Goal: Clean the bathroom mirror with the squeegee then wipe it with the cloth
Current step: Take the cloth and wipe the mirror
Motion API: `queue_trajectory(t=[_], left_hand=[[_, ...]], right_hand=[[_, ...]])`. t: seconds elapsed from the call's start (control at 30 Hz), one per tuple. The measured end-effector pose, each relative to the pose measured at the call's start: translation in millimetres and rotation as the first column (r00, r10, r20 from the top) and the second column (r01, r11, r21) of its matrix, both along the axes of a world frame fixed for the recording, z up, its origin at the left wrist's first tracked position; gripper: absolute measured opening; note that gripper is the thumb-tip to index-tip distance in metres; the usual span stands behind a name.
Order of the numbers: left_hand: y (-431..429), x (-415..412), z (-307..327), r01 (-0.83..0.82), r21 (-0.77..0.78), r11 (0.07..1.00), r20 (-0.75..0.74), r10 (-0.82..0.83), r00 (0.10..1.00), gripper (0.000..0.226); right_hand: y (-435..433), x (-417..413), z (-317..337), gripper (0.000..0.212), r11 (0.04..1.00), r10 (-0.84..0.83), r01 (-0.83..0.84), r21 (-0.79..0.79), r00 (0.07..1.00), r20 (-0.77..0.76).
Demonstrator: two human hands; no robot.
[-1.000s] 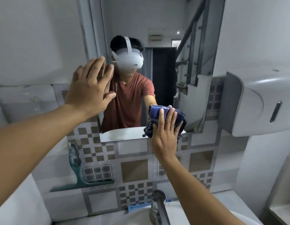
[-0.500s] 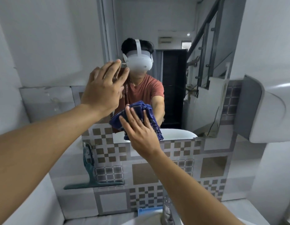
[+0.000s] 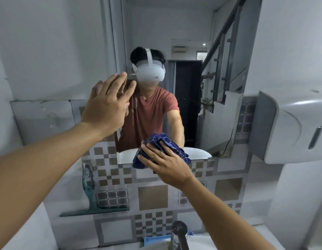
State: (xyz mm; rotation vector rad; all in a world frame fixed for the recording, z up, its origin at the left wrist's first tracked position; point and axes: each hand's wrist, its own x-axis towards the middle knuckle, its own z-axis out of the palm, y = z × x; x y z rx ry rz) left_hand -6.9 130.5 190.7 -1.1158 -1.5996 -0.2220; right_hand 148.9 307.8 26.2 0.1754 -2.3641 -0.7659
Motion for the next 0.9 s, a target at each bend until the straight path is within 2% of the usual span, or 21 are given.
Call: queue_trajectory(t=[0.17,0.3,0.37,0.43,0.5,0.63,0.73,0.9], left_hand=[[4,-2,-4,0.006,0.007,1.000,0.017,-0.006,1.000,0.056],[4,-4,-4,0.005,0.011,1.000,0.021,-0.005,1.000,0.057],[4,-5,-4,0.003,0.010,1.000,0.014,-0.003,1.000,0.057],[5,-6,-4,0.012,0.012,1.000,0.008,-0.012,1.000,0.055],[5,-7,-4,0.025,0.021,0.999,-0.003,-0.025,1.000,0.054],[6,-10,-5,0.026,0.030,0.999,-0.018,-0.025,1.000,0.054],[6,-14,-3,0.021,0.011,1.000,-0.005,-0.021,1.000,0.055],[2,-11,-2,0.007,0.004,1.000,-0.024,-0.007,1.000,0.054]], right_hand=[[37,32,1,0.078,0.975,-0.186,0.164,-0.149,0.972,-0.146],[62,59,-7,0.082,0.887,-0.343,0.202,-0.415,0.890,-0.300],[69,68,-11,0.072,0.777,-0.406,0.103,-0.621,0.836,-0.369],[76,73,-12,0.059,0.597,-0.502,-0.034,-0.802,0.764,-0.406],[79,73,-13,0.056,0.486,-0.574,-0.125,-0.865,0.701,-0.424],[66,65,-22,0.060,0.375,-0.620,-0.212,-0.902,0.666,-0.415],[52,57,-39,0.075,0.404,-0.593,-0.174,-0.898,0.697,-0.402],[34,39,-58,0.079,0.583,-0.502,-0.027,-0.812,0.774,-0.386]])
